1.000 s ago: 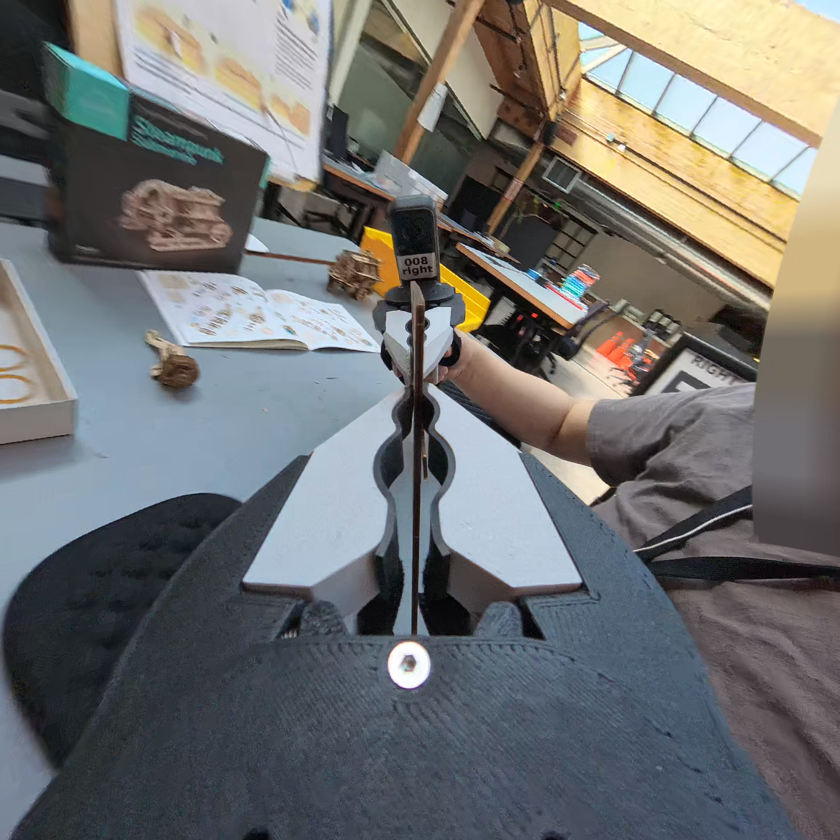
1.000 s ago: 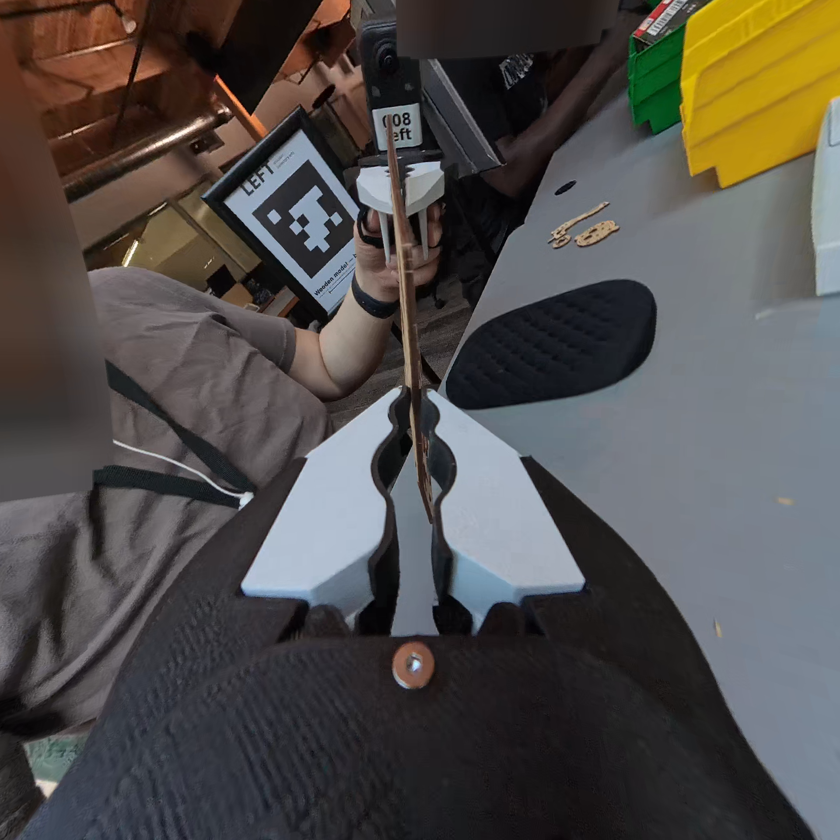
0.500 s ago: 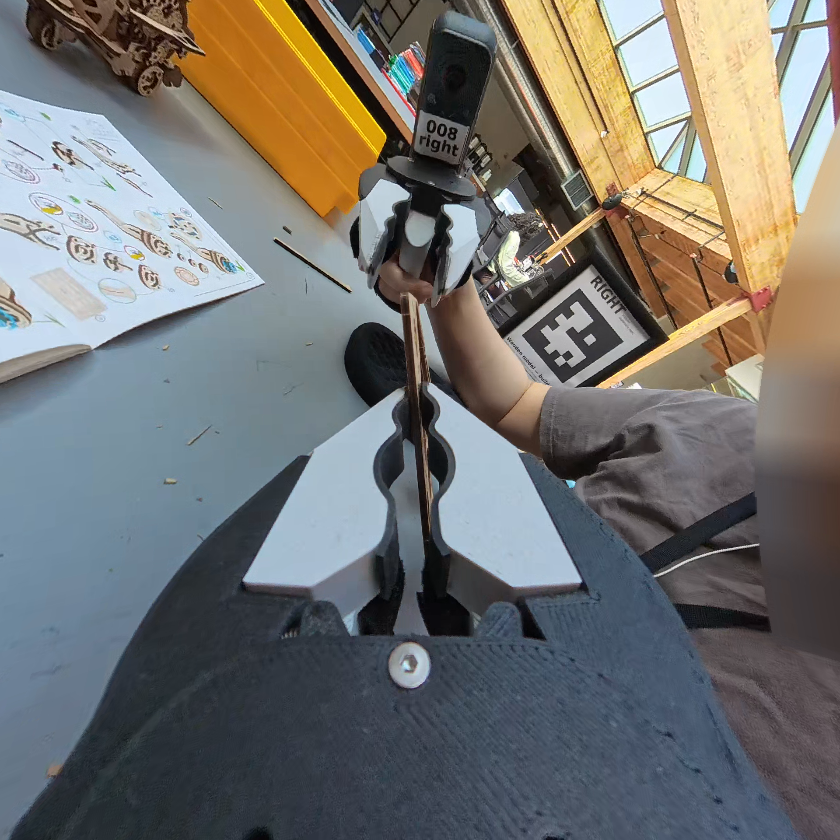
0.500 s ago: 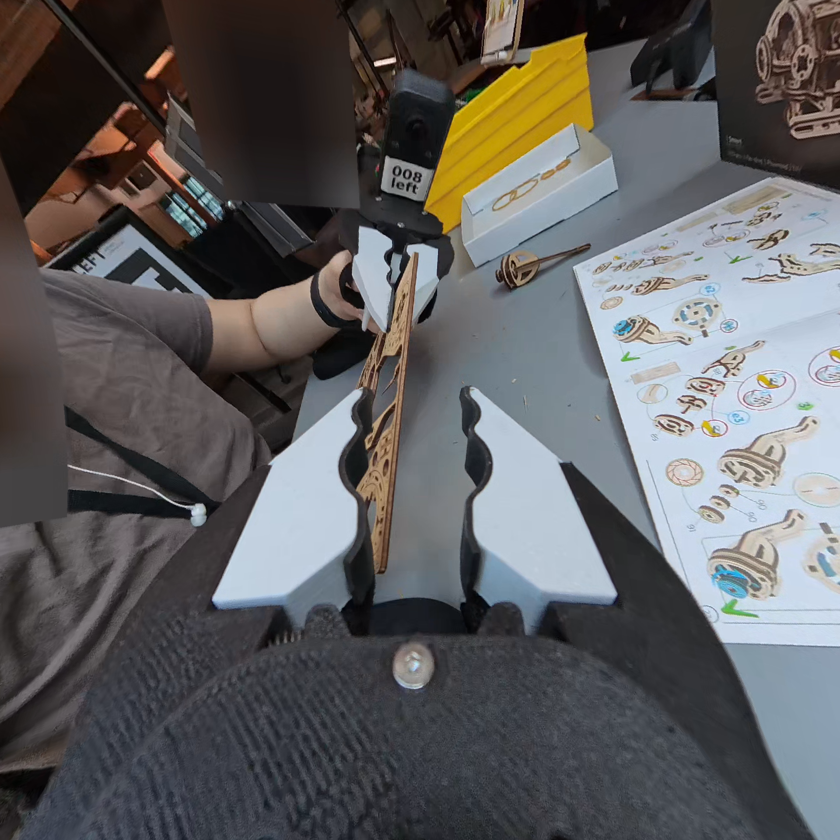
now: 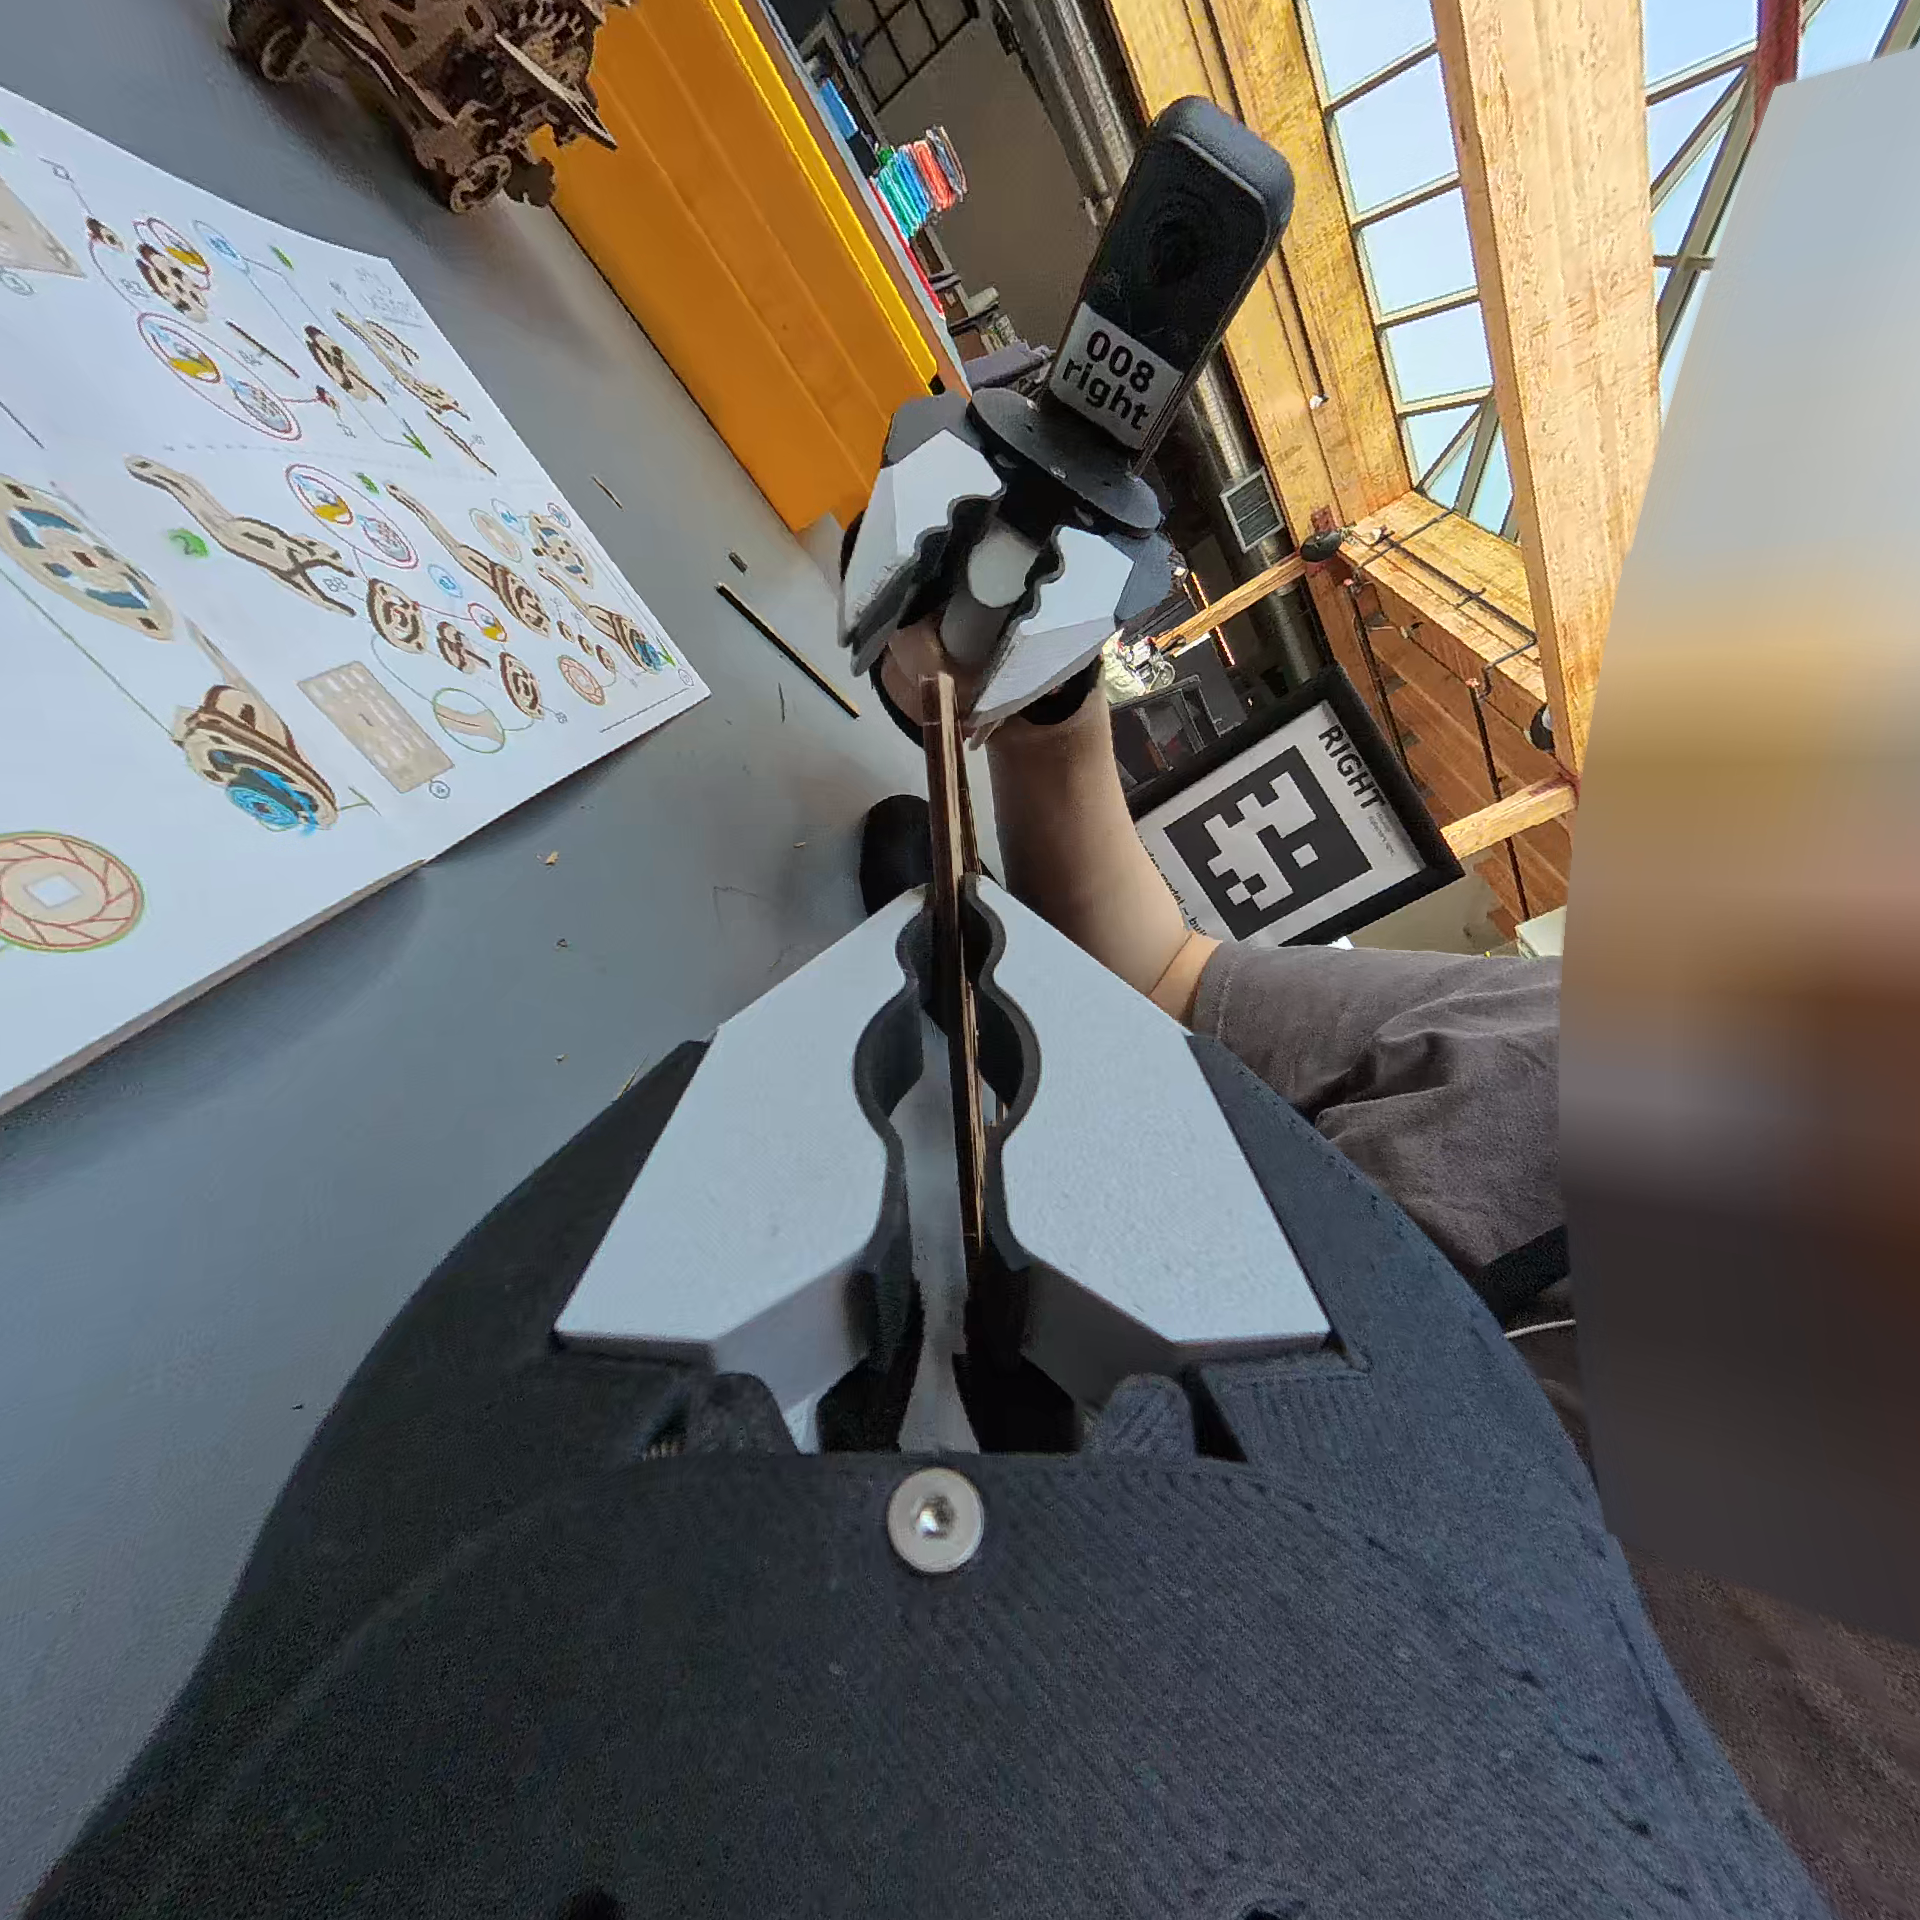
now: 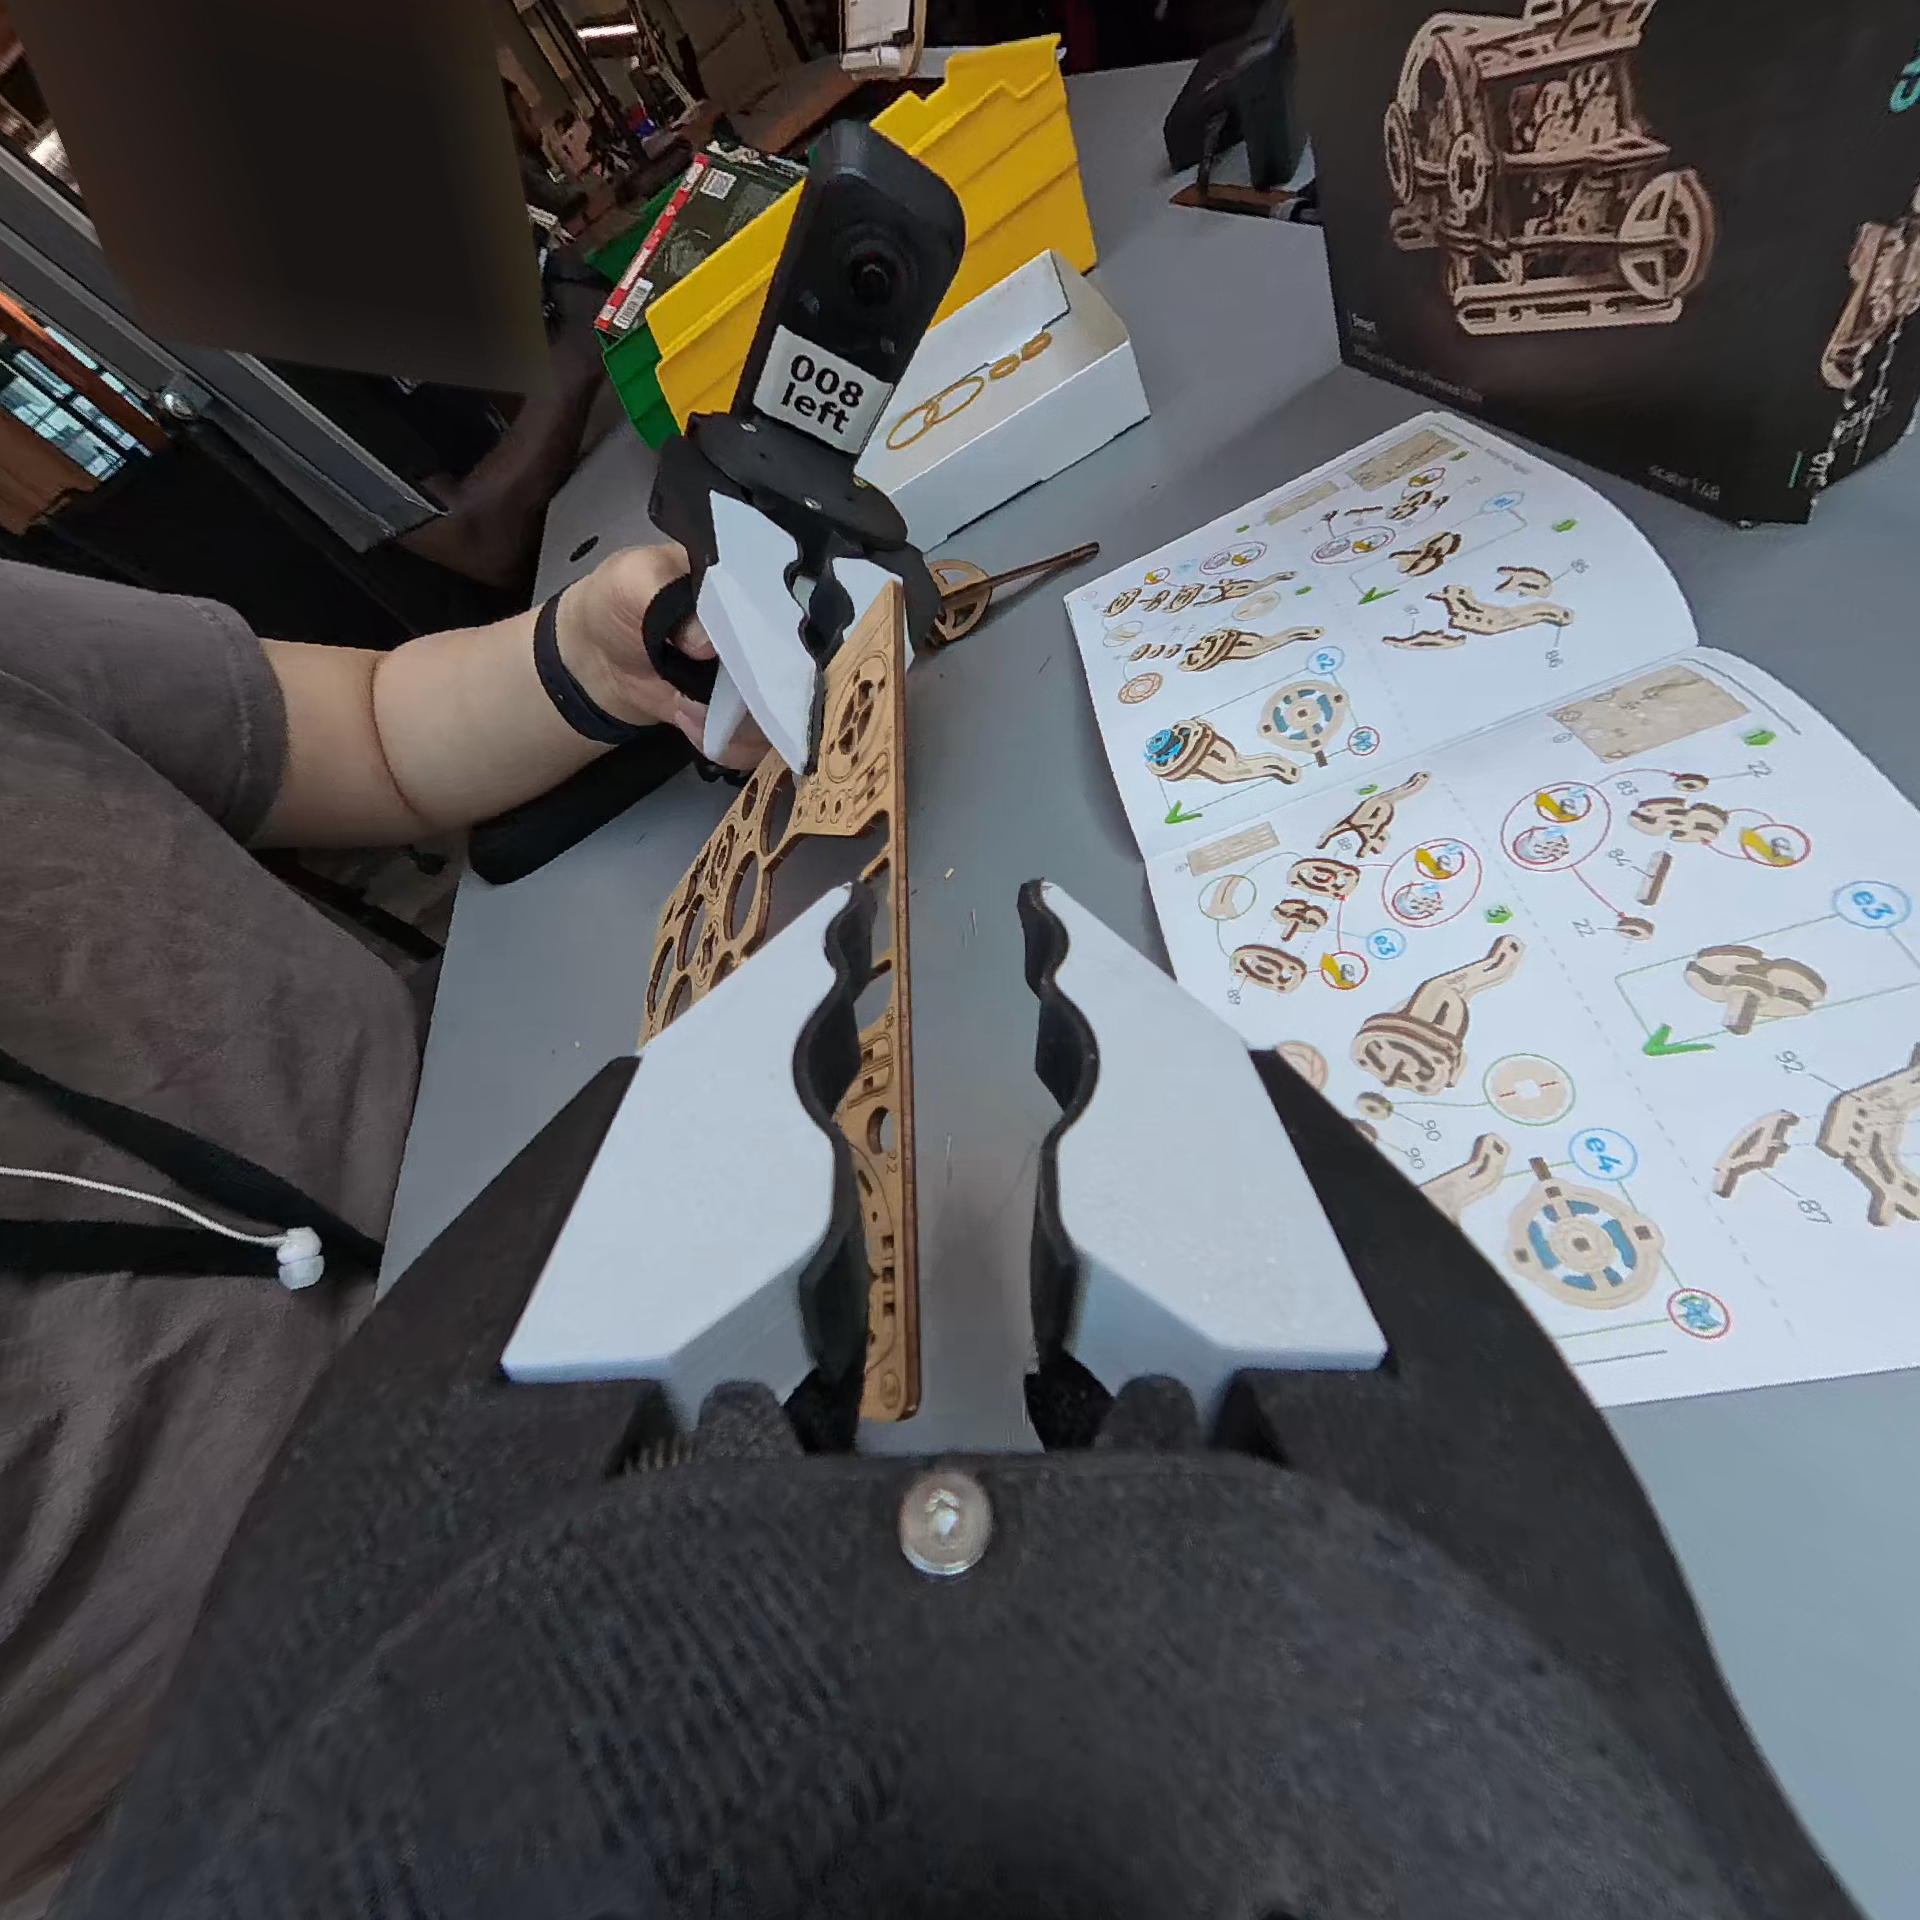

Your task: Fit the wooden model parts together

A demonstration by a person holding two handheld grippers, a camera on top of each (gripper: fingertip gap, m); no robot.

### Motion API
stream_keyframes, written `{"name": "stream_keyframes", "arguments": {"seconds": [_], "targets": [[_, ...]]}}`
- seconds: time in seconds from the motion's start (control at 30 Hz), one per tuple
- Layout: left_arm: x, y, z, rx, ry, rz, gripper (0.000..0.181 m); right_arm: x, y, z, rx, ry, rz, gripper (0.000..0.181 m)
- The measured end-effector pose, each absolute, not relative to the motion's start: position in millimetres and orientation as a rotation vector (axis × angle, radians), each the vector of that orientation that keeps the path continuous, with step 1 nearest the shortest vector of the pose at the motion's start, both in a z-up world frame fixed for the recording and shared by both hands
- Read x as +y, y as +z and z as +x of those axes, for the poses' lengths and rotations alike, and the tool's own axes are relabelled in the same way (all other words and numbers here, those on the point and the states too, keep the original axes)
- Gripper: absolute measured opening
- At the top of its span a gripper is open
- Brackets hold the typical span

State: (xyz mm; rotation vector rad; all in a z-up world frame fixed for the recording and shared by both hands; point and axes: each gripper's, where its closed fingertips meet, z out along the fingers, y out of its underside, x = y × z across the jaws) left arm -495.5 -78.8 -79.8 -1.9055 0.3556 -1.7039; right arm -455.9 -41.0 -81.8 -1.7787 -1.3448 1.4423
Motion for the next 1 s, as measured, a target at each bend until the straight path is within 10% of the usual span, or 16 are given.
{"name": "stream_keyframes", "arguments": {"seconds": [0.7, 1.0], "targets": [[-81, -89, -494, 0.455, -1.608, -1.945, 0.029, -68, -103, -453, -1.337, 1.882, -1.861, 0.004], [-86, -94, -493, 0.528, -1.626, -1.96, 0.004, -75, -102, -459, -1.388, 1.834, -1.822, 0.005]]}}
